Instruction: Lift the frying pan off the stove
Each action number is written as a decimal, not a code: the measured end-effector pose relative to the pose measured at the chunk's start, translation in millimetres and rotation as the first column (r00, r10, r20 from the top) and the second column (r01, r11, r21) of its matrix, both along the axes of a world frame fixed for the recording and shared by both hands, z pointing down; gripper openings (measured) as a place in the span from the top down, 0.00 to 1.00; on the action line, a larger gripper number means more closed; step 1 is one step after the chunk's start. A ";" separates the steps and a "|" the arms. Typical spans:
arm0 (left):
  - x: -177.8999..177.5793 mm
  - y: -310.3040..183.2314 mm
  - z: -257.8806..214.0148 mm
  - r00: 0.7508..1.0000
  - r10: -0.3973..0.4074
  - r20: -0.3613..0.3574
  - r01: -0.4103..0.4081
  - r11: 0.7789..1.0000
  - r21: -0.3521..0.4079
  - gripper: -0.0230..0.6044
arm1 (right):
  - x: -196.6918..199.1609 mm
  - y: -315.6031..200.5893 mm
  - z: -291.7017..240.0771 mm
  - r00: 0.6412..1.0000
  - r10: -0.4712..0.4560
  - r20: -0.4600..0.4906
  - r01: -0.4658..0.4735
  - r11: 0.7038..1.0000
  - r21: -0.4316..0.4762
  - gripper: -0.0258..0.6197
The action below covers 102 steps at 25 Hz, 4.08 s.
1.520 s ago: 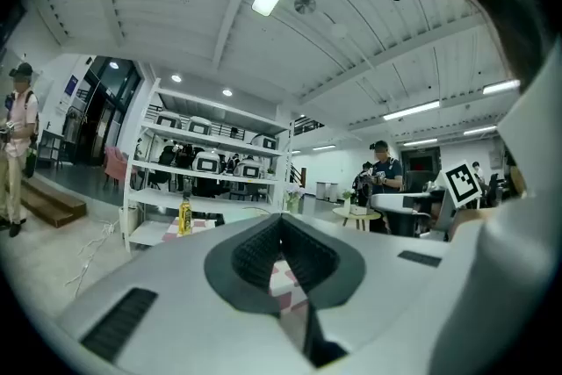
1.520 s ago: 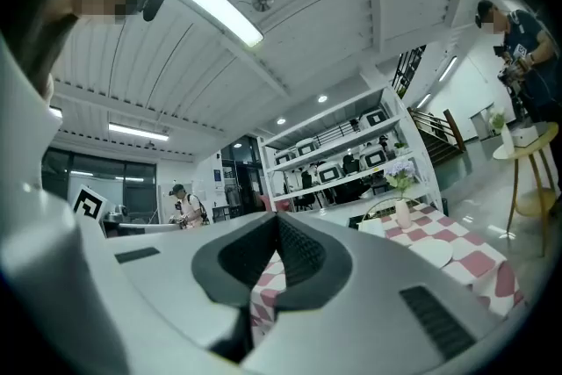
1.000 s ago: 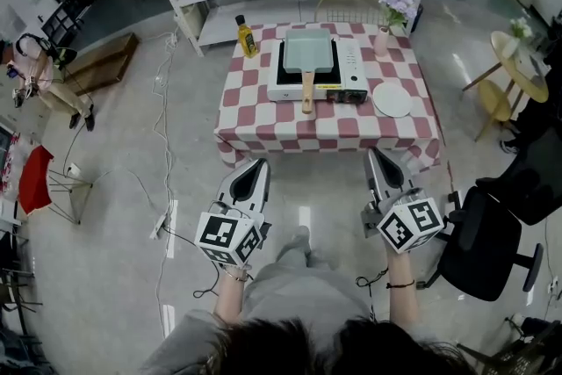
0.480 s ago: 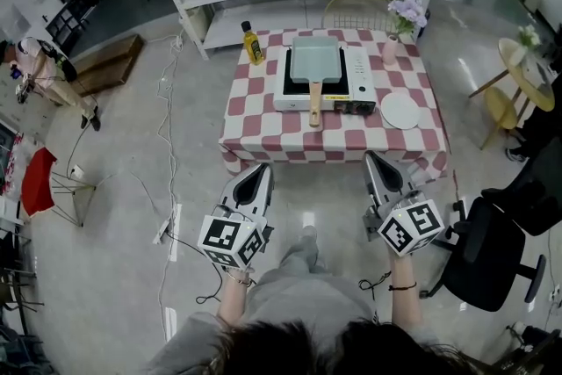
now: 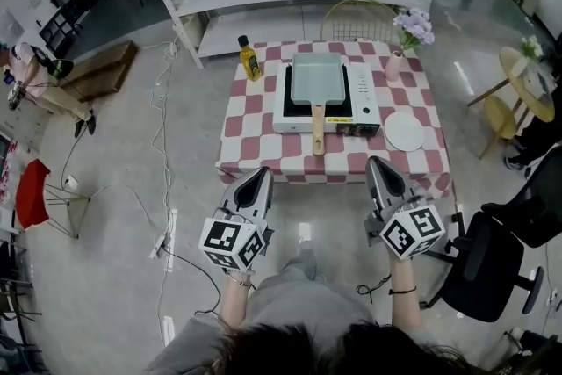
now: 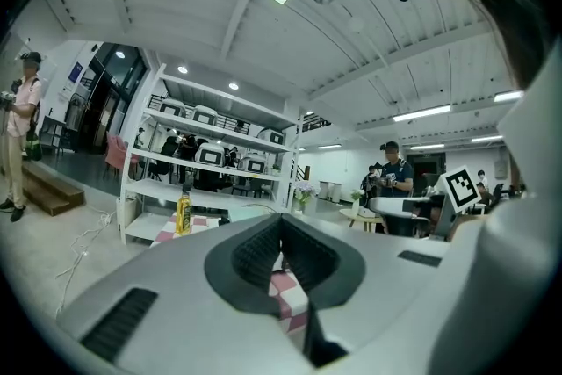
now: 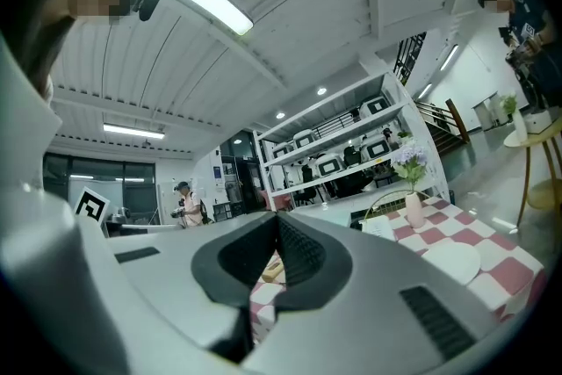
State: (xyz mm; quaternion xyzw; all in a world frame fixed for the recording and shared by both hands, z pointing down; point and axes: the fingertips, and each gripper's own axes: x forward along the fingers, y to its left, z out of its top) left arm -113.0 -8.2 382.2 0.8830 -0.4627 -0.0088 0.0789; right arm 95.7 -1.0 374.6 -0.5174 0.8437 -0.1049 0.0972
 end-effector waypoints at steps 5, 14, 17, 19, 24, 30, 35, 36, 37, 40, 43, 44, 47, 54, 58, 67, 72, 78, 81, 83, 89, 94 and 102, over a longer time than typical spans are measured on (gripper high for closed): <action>-0.4 -28.7 0.4 1.000 0.009 -0.010 -0.009 1.000 -0.001 0.92 | 1.1 -26.9 1.5 1.000 0.015 0.004 -0.015 1.000 -0.009 0.93; 1.0 -68.3 0.9 0.999 0.037 -0.026 -0.037 0.999 -0.007 0.92 | -0.7 -64.3 1.2 1.000 0.027 0.007 -0.027 0.999 -0.018 0.93; 2.7 -78.8 2.2 0.999 0.049 -0.025 -0.049 0.999 -0.010 0.92 | 0.0 -75.0 2.3 0.999 0.035 0.010 -0.035 0.999 -0.023 0.93; 2.0 -85.0 3.7 0.998 0.056 -0.024 -0.056 0.998 -0.015 0.92 | -1.1 -81.2 4.0 0.999 0.041 0.014 -0.041 0.999 -0.030 0.93; 0.1 -98.2 6.8 0.997 0.078 -0.023 -0.078 0.997 -0.024 0.92 | -7.7 -94.7 5.8 0.998 0.046 0.031 -0.044 0.998 -0.041 0.93; 3.7 -105.1 20.3 0.994 0.108 -0.024 -0.109 0.992 -0.061 0.92 | -17.3 -103.9 17.1 0.999 0.035 0.029 -0.033 0.998 -0.060 0.93; 7.4 -107.0 27.5 0.991 0.128 -0.027 -0.129 0.987 -0.090 0.92 | -21.7 -112.5 23.9 0.999 0.026 0.038 -0.023 0.996 -0.084 0.93; 7.6 -106.9 29.1 0.991 0.129 -0.026 -0.131 0.987 -0.098 0.92 | -22.4 -113.7 24.7 0.999 0.024 0.041 -0.021 0.996 -0.089 0.93; 7.7 -106.7 30.8 0.991 0.129 -0.026 -0.131 0.986 -0.106 0.92 | -22.7 -114.6 25.7 0.999 0.023 0.044 -0.019 0.995 -0.095 0.93; 8.1 -107.1 35.7 0.991 0.127 -0.030 -0.130 0.982 -0.135 0.92 | -22.0 -117.3 29.2 0.998 0.021 0.052 -0.015 0.993 -0.117 0.93; 10.1 -109.4 40.5 0.992 0.123 -0.034 -0.127 0.979 -0.161 0.92 | -20.8 -121.5 33.9 0.998 0.015 0.058 -0.007 0.991 -0.136 0.93; 11.7 -110.7 42.6 0.992 0.122 -0.034 -0.126 0.978 -0.169 0.92 | -20.0 -123.8 35.4 0.998 0.010 0.058 -0.002 0.990 -0.140 0.93; 17.6 -117.3 49.1 0.992 0.116 -0.038 -0.122 0.972 -0.199 0.92 | -17.1 -135.4 40.4 0.998 -0.010 0.057 0.019 0.987 -0.162 0.93; 37.8 -131.3 58.8 0.990 0.123 -0.064 -0.135 0.954 -0.266 0.92 | -15.2 -162.7 53.7 0.994 -0.074 0.076 0.090 0.969 -0.231 0.93; 46.8 -139.7 65.0 0.991 0.116 -0.061 -0.129 0.944 -0.302 0.92 | -17.8 -175.9 58.1 0.989 -0.118 0.090 0.137 0.959 -0.249 0.93; 59.8 -152.8 79.7 0.992 0.085 -0.095 -0.116 0.906 -0.406 0.92 | -20.2 -197.8 70.1 0.968 -0.189 0.165 0.232 0.926 -0.298 0.93; 62.4 -158.5 84.9 0.994 0.057 -0.092 -0.092 0.893 -0.441 0.92 | -23.5 -205.9 78.0 0.954 -0.212 0.212 0.274 0.903 -0.330 0.92; 66.4 -161.4 94.0 0.992 0.047 -0.120 -0.099 0.872 -0.479 0.92 | -26.1 -209.8 84.7 0.937 -0.247 0.248 0.324 0.880 -0.348 0.92; 68.5 -160.4 98.3 0.990 0.053 -0.130 -0.112 0.860 -0.497 0.92 | -24.9 -211.2 88.2 0.934 -0.248 0.257 0.332 0.870 -0.364 0.92; 71.1 -160.1 99.2 0.987 0.061 -0.149 -0.129 0.853 -0.507 0.92 | -24.9 -212.7 90.3 0.932 -0.245 0.268 0.335 0.864 -0.376 0.92; 73.0 -160.7 101.1 0.980 0.081 -0.181 -0.168 0.824 -0.541 0.92 | -30.7 -214.1 95.1 0.921 -0.246 0.301 0.356 0.843 -0.403 0.92; 77.0 -162.7 100.1 0.963 0.129 -0.235 -0.241 0.799 -0.550 0.91 | -33.2 -219.3 98.5 0.904 -0.219 0.367 0.373 0.824 -0.427 0.92; 82.6 -162.1 102.9 0.924 0.149 -0.353 -0.340 0.742 -0.578 0.81 | -42.1 -219.5 109.4 0.874 -0.189 0.448 0.408 0.785 -0.465 0.84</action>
